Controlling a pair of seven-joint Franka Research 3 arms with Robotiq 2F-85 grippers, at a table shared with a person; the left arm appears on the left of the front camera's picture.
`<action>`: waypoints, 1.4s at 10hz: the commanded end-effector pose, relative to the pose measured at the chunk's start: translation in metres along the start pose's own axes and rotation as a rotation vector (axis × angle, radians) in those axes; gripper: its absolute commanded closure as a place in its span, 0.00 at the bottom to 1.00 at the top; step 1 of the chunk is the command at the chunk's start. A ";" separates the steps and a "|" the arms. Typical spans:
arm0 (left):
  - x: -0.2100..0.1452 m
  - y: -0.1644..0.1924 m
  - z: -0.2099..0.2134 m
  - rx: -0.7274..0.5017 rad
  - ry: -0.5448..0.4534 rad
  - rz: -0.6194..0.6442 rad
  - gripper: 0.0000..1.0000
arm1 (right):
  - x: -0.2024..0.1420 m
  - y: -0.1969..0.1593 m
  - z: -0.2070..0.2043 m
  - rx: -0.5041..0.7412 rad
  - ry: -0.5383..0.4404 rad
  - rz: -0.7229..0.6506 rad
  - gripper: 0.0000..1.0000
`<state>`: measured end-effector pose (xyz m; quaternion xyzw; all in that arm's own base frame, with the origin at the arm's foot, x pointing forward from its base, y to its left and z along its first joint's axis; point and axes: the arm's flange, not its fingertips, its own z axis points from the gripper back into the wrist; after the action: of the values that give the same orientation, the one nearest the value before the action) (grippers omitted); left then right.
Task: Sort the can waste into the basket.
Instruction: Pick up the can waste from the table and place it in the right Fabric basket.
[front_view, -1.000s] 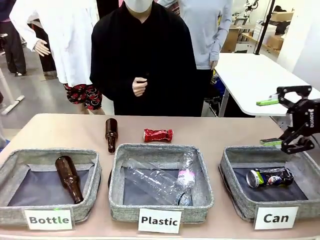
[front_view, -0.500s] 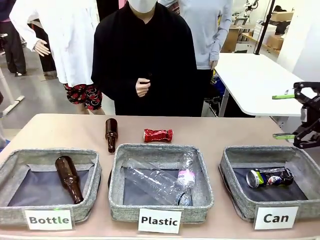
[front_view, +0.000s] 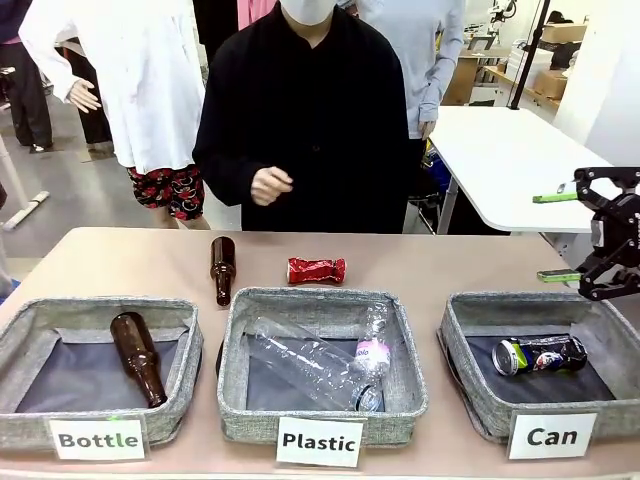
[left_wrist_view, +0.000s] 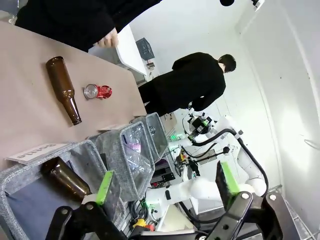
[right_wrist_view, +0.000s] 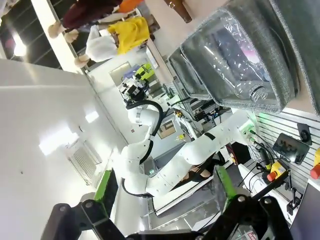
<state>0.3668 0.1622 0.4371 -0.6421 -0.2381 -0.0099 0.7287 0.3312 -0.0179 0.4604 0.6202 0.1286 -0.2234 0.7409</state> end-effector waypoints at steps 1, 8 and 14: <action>0.001 -0.003 -0.003 0.000 -0.012 0.010 0.00 | -0.004 -0.003 -0.003 0.018 0.010 0.009 0.00; 0.001 -0.003 -0.003 0.000 -0.012 0.010 0.00 | 0.013 0.058 -0.064 -0.474 -0.223 -0.037 0.00; 0.001 -0.003 -0.003 0.000 -0.012 0.010 0.00 | 0.045 0.102 -0.155 -0.628 -0.534 0.149 0.00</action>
<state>0.3672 0.1611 0.4368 -0.6419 -0.2369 -0.0098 0.7293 0.4477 0.1661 0.4846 0.2514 -0.0442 -0.2672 0.9292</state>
